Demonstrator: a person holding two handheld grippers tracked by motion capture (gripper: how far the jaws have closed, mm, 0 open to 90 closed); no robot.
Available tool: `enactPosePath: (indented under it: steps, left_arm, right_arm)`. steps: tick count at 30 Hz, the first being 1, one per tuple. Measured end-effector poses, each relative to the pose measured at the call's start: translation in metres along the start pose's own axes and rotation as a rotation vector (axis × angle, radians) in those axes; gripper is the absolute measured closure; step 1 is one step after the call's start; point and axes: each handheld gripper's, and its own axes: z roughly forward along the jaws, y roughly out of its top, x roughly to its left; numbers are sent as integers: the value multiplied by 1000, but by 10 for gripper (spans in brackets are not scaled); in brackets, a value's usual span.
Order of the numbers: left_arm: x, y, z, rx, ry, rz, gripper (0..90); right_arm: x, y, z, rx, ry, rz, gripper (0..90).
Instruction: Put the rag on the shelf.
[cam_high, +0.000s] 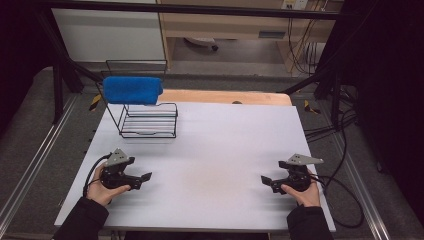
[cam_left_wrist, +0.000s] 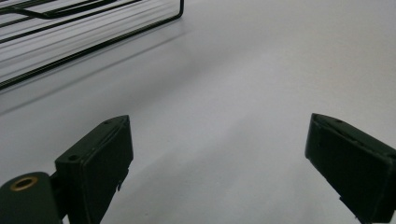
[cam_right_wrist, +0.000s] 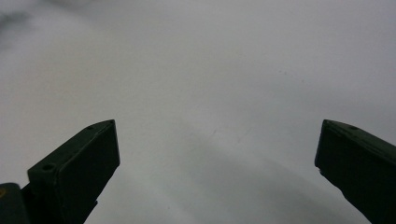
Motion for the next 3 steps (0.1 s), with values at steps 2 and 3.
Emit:
enactPosePath:
  steps: [2, 3]
  left_arm:
    - [-1, 0, 0, 3, 0, 8, 77]
    - [-1, -1, 0, 4, 0, 10, 77]
  right_arm:
    - [-1, -1, -1, -6, -1, 3, 6]
    - [-1, -1, -2, -6, 0, 5, 6]
